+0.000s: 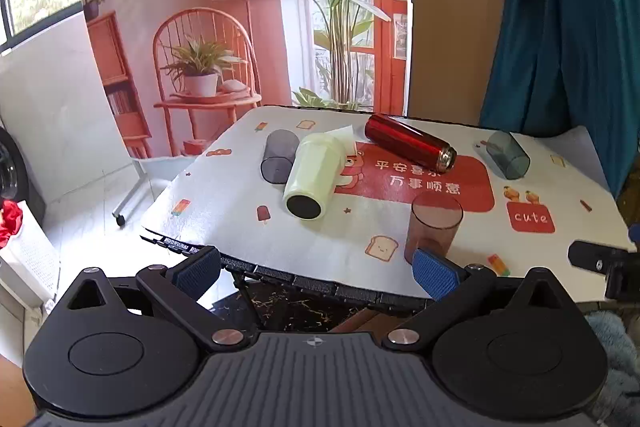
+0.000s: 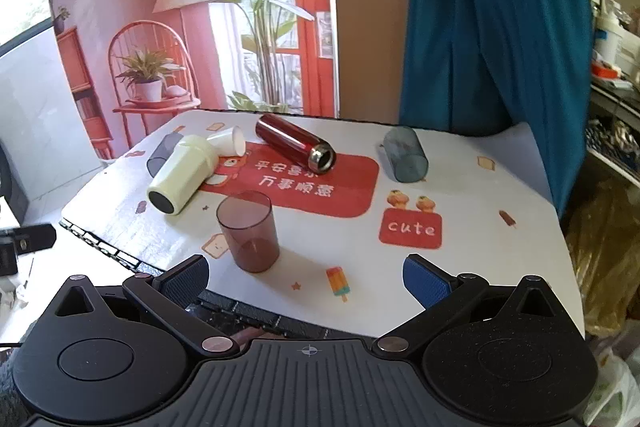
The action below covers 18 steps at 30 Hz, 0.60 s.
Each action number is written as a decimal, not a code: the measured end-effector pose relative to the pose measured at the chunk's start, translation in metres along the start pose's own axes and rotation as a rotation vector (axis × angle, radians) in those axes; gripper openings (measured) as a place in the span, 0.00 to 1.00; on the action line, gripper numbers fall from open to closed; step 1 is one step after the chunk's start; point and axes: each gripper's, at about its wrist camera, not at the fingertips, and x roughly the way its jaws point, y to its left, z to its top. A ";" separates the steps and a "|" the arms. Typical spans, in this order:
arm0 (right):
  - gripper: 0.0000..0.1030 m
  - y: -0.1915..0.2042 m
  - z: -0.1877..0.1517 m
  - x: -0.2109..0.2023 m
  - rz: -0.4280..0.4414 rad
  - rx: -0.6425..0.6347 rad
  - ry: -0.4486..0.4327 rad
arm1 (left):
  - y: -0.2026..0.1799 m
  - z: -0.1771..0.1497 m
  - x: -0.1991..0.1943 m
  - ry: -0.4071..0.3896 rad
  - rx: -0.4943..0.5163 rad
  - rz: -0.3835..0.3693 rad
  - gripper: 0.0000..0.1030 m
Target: Flip cup upright
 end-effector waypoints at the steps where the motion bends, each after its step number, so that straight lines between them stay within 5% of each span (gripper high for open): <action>1: 1.00 -0.001 -0.001 0.000 -0.003 0.003 0.004 | -0.004 -0.004 -0.001 -0.005 0.010 0.006 1.00; 18: 1.00 0.001 -0.008 0.008 0.002 -0.002 0.013 | -0.006 -0.019 -0.004 -0.009 -0.029 0.029 1.00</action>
